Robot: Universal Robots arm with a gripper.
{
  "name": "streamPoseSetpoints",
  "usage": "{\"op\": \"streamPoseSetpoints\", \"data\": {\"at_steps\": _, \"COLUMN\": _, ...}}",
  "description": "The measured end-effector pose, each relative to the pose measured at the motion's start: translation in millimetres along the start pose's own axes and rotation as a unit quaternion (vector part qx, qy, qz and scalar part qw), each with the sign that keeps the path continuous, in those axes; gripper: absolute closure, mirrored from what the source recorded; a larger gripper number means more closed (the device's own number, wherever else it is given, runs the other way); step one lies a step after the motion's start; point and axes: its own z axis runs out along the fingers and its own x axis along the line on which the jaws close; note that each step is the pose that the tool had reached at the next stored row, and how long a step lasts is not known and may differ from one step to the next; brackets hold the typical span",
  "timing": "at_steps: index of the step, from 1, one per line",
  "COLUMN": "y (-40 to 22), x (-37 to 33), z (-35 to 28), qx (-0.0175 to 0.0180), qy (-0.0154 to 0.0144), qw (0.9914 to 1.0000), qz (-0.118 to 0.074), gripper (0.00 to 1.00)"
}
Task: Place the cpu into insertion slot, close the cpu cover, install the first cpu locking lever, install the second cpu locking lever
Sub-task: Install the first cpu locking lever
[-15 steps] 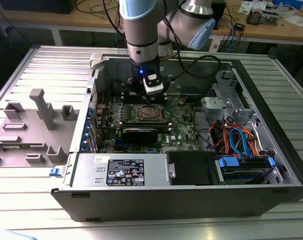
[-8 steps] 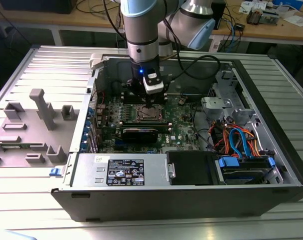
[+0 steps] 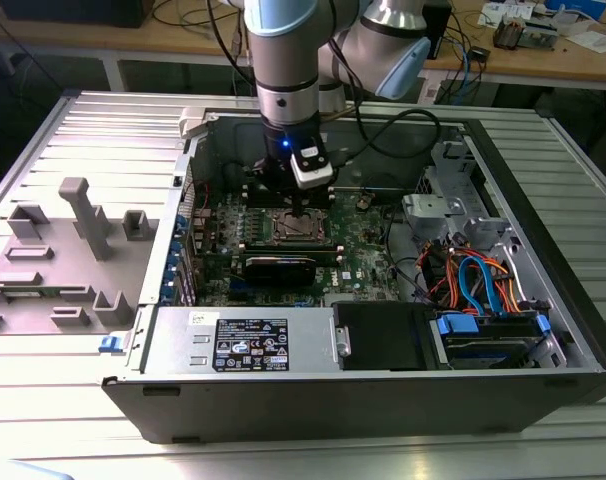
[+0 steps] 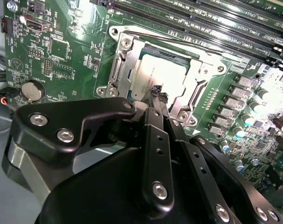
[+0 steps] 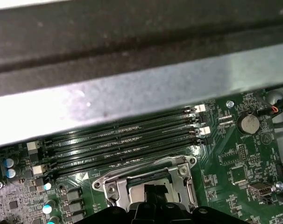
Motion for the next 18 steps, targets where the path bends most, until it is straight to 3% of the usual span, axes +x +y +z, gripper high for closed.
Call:
{"op": "streamPoseSetpoints", "data": {"at_steps": 7, "y": 0.1, "x": -0.3, "z": 0.2, "qx": 0.0001, "qy": 0.0011, "qw": 1.0, "qz": -0.003, "gripper": 0.89}}
{"op": "streamPoseSetpoints", "data": {"at_steps": 9, "y": 0.1, "x": -0.3, "z": 0.4, "qx": 0.0011, "qy": 0.0066, "qw": 0.99997, "qz": -0.003, "gripper": 0.89}}
{"op": "streamPoseSetpoints", "data": {"at_steps": 10, "y": 0.1, "x": -0.4, "z": 0.5, "qx": 0.0036, "qy": 0.0178, "qw": 0.99983, "qz": -0.003, "gripper": 0.89}}
{"op": "streamPoseSetpoints", "data": {"at_steps": 11, "y": 0.1, "x": -0.4, "z": 0.4, "qx": 0.0044, "qy": 0.0213, "qw": 0.99976, "qz": -0.003, "gripper": 0.89}}
{"op": "streamPoseSetpoints", "data": {"at_steps": 14, "y": 0.1, "x": -0.4, "z": 0.5, "qx": 0.0048, "qy": 0.0233, "qw": 0.99971, "qz": -0.003, "gripper": 0.89}}
{"op": "streamPoseSetpoints", "data": {"at_steps": 18, "y": 0.1, "x": -0.4, "z": 0.5, "qx": 0.0049, "qy": 0.0235, "qw": 0.99971, "qz": -0.003, "gripper": 0.89}}
